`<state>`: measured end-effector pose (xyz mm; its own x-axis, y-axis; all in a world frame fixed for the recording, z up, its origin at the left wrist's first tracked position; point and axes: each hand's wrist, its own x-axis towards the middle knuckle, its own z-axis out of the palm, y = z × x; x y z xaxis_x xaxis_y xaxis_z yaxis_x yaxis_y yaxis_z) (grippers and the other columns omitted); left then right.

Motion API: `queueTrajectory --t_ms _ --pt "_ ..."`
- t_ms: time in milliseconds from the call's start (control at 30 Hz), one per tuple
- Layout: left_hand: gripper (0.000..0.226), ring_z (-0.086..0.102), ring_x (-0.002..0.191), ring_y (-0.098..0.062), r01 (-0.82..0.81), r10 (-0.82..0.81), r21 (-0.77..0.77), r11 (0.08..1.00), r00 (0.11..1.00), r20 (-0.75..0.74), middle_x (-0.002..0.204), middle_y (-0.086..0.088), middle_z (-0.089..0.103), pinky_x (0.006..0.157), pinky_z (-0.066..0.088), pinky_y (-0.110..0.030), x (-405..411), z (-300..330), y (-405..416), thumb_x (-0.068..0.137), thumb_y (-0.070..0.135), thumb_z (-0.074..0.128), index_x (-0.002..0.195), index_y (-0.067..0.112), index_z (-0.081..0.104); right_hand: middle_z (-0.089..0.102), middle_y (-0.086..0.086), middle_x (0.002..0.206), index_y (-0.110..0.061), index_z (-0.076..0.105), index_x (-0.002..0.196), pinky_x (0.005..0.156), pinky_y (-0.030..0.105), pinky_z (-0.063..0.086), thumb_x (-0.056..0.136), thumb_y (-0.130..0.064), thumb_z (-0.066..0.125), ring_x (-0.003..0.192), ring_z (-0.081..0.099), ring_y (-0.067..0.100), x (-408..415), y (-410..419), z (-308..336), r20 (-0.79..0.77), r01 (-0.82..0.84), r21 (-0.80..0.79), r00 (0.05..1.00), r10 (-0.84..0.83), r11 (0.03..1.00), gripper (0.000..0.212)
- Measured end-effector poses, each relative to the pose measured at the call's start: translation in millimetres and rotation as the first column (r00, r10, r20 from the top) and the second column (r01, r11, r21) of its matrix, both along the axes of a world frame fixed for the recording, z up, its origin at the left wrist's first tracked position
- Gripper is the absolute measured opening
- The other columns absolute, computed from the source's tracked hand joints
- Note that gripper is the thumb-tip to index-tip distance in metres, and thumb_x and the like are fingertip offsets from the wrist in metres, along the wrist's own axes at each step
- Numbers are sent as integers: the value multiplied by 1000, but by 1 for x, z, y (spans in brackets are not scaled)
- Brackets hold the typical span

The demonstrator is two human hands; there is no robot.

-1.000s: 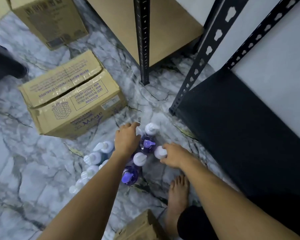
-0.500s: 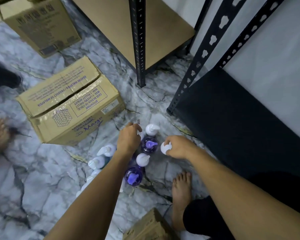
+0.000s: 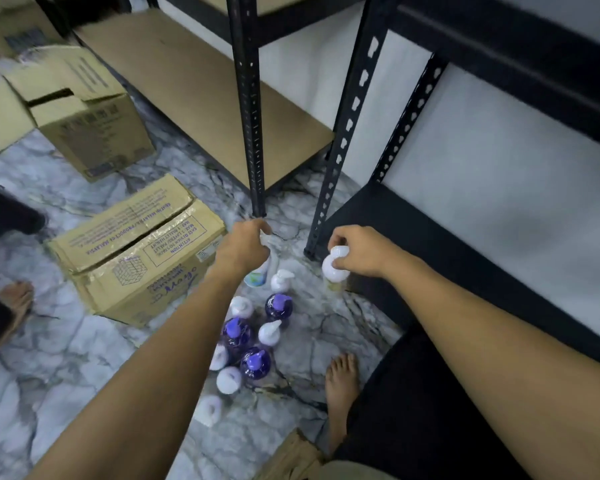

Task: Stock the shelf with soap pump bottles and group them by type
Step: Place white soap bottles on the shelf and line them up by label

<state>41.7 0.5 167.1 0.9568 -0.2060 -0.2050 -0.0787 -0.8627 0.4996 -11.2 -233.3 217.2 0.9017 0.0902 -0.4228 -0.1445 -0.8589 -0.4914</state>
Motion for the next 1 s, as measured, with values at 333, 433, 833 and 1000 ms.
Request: queueTrajectory --t_ms 333,433,833,1000 --pt "33 59 93 -26 172 -159 -62 983 971 181 101 -1 60 79 55 -41 -12 131 -29 81 10 61 111 21 63 62 -10 90 -32 64 90 73 36 53 76 -23 66 85 60 17 -34 -20 124 271 49 -34 962 -38 998 16" --pt "34 59 92 -25 238 -212 -77 968 944 251 103 -5 63 81 54 -38 -15 176 -47 81 11 63 114 20 64 62 -11 90 -34 63 90 72 37 54 76 -28 67 86 60 16 -47 -32 167 362 69 -63 931 -42 996 15" --pt "29 58 76 -5 466 -356 -109 878 787 504 88 11 58 58 40 -14 -32 358 -108 83 16 67 107 31 61 64 -15 95 -34 67 87 72 34 51 77 -33 64 87 60 10 -94 -76 339 634 169 -92 770 -73 981 11" --pt "28 62 71 -14 523 -395 -109 846 751 530 82 3 63 58 44 -20 -33 424 -138 82 16 65 103 33 61 63 -13 80 -29 71 85 61 24 40 80 -28 66 73 57 3 -109 -105 397 702 235 -47 699 -135 971 7"
